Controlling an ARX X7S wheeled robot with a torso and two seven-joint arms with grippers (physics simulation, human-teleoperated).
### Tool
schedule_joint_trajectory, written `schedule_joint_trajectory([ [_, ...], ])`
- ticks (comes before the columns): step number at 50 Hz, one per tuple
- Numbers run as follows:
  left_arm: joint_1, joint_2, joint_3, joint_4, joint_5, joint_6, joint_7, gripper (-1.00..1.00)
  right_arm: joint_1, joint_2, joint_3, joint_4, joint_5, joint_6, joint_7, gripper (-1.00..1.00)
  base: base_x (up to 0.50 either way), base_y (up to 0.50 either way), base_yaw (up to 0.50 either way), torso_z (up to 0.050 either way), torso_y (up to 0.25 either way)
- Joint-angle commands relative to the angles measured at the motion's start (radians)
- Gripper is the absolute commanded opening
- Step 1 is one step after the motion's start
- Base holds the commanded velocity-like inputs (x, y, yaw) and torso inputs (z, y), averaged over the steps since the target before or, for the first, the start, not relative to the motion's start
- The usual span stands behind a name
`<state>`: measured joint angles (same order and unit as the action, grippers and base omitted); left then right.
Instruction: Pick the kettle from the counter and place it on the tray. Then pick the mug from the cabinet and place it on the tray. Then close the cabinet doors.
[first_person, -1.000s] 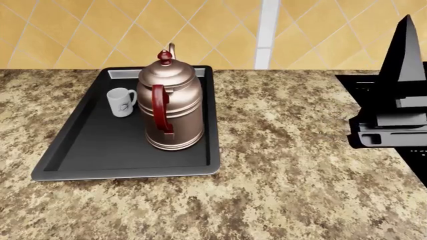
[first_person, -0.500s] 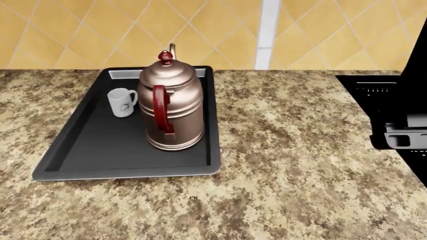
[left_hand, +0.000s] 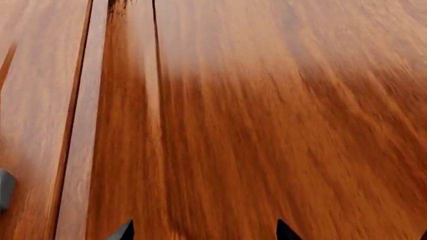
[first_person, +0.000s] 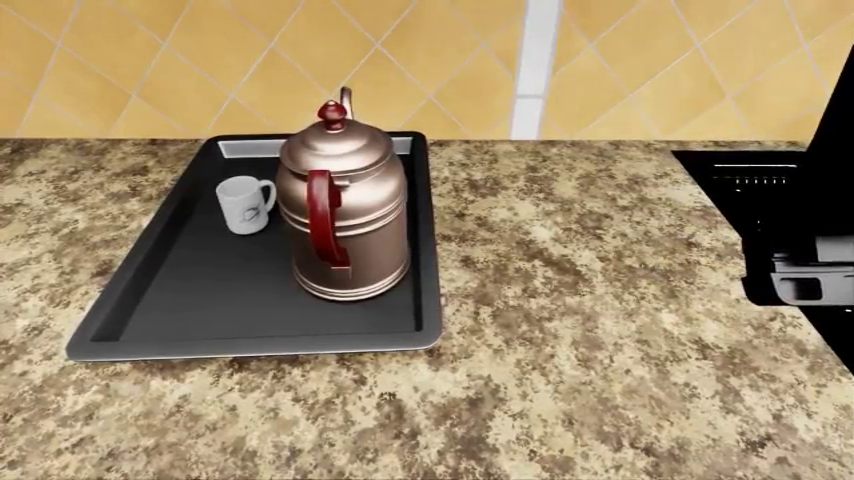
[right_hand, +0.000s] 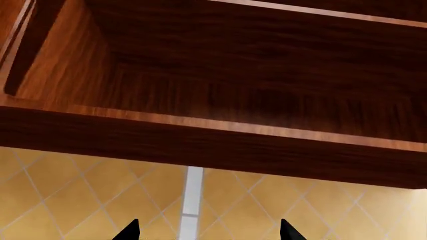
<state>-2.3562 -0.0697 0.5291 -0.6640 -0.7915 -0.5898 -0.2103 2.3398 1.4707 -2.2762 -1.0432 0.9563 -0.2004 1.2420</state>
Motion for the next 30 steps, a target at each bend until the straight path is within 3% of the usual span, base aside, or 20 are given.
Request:
schedule_joint_trajectory([
  [1, 0.0, 0.07, 0.242, -0.051, -0.394, -0.063, 0.092, 1.0, 0.014, 0.008, -0.021, -0.004, -0.007, -0.003, -0.001, 1.0, 0.0, 0.0, 0.0, 0.0, 0.0],
  [13, 0.0, 0.07, 0.347, -0.065, -0.441, -0.05, 0.101, 1.0, 0.014, 0.009, -0.052, -0.004, -0.032, -0.014, 0.008, 1.0, 0.0, 0.0, 0.0, 0.0, 0.0],
  [30, 0.0, 0.07, 0.569, -0.17, -0.363, -0.076, 0.12, 1.0, 0.014, -0.003, -0.095, -0.004, -0.057, -0.029, 0.032, 1.0, 0.0, 0.0, 0.0, 0.0, 0.0],
])
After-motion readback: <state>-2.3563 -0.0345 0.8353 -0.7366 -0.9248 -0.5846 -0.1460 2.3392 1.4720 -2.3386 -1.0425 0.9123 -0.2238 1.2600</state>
